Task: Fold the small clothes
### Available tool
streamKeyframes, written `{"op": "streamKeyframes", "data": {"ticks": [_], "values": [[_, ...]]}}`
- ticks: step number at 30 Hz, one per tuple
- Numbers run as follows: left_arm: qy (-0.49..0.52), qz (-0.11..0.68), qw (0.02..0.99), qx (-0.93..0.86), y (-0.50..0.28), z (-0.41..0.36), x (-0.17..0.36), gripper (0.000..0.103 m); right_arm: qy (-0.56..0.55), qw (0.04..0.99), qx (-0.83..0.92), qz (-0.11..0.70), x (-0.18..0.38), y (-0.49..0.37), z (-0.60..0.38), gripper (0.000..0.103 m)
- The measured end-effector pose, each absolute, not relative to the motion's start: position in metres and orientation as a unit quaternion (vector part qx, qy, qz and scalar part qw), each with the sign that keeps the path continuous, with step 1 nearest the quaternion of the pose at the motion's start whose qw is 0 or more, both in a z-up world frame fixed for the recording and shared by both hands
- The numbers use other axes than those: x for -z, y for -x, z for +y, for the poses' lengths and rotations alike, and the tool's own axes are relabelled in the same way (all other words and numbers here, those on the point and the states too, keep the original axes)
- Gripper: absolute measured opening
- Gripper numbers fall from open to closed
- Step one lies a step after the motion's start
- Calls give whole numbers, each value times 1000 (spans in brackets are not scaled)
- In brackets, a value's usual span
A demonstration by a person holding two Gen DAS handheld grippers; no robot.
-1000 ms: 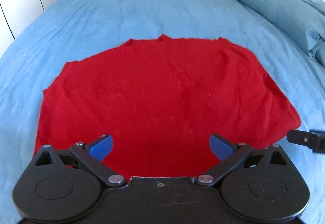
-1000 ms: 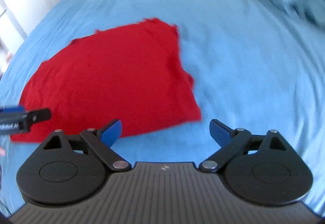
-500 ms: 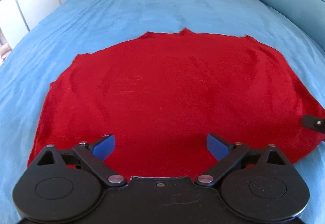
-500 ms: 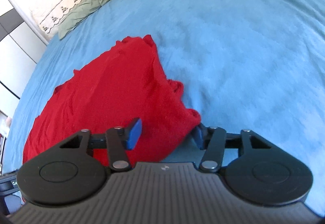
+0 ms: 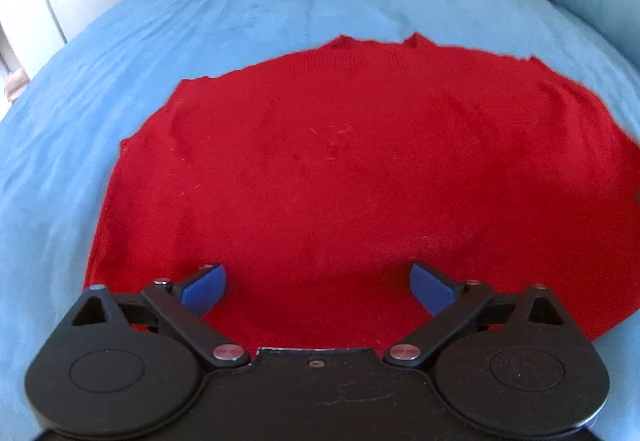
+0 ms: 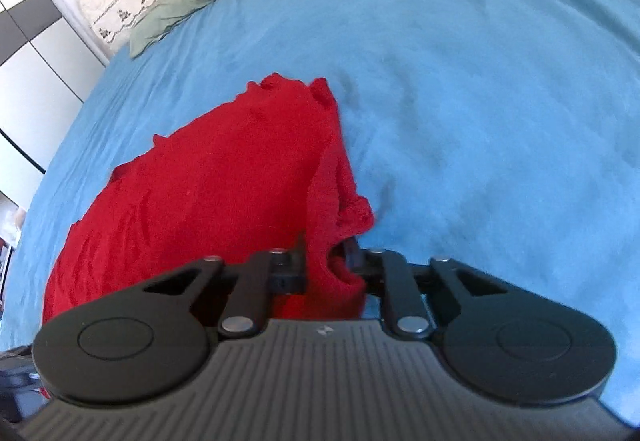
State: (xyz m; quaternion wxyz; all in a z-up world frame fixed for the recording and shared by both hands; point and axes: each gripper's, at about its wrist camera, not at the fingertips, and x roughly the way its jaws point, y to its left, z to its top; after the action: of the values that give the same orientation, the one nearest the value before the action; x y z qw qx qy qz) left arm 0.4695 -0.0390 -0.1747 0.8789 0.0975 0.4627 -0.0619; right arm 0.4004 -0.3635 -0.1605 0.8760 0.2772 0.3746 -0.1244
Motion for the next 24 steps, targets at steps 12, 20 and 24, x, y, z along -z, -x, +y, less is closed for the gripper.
{"op": "streamKeyframes", "data": {"ticks": [12, 20, 24], "values": [[-78, 469, 874, 98, -453, 45, 139, 97, -144, 850, -247, 442, 65, -526, -123, 25], [-54, 472, 874, 103, -413, 107, 156, 97, -104, 826, -255, 492, 145, -529, -49, 48], [-20, 459, 880, 118, -398, 115, 143, 97, -98, 867, -250, 420, 102, -497, -80, 92]]}}
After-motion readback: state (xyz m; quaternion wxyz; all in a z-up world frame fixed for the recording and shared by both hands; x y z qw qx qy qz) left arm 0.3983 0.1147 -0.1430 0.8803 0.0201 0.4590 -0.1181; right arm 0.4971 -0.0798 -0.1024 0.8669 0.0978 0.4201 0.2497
